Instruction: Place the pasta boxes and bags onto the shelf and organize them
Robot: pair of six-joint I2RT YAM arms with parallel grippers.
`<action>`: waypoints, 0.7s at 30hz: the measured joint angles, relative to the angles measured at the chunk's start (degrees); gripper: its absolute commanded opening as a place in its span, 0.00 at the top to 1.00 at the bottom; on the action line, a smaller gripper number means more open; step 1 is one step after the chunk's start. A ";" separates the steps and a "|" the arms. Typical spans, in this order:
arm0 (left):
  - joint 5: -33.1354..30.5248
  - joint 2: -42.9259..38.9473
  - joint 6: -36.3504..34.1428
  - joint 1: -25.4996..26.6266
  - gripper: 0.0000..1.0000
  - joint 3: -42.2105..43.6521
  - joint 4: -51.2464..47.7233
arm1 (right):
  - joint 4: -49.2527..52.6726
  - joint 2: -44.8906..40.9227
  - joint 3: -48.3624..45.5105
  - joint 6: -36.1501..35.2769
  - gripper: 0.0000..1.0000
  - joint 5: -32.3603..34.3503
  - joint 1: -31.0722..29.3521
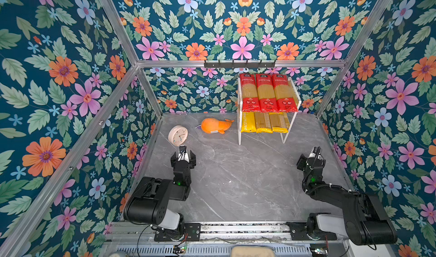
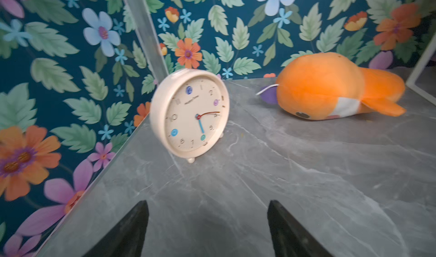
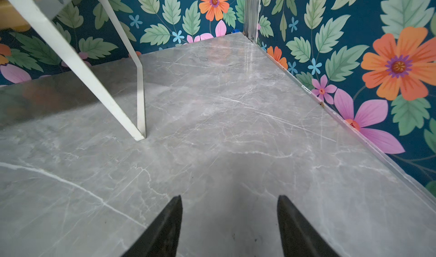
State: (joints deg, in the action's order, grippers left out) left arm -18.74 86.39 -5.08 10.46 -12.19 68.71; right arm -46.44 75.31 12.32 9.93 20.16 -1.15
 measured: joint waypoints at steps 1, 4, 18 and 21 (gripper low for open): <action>0.70 0.15 -0.07 -0.46 0.18 -0.17 0.02 | -0.15 0.74 0.02 -0.39 0.33 -0.09 0.15; 2.08 0.92 -0.15 -1.73 0.18 -0.46 2.01 | -1.44 1.25 2.01 -0.98 0.31 -0.50 0.52; 5.84 5.81 4.68 -6.75 0.15 -3.41 2.84 | -6.16 7.39 2.95 -2.10 0.26 -8.48 2.58; 5.40 5.68 5.20 -7.45 0.15 -3.76 2.40 | -7.41 7.67 2.93 -2.14 0.24 -8.57 2.67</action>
State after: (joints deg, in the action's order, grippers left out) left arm -13.34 92.07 0.12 3.01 -15.94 71.11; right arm -53.84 82.98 15.25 7.79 11.60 1.52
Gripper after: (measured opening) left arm 0.848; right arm 0.752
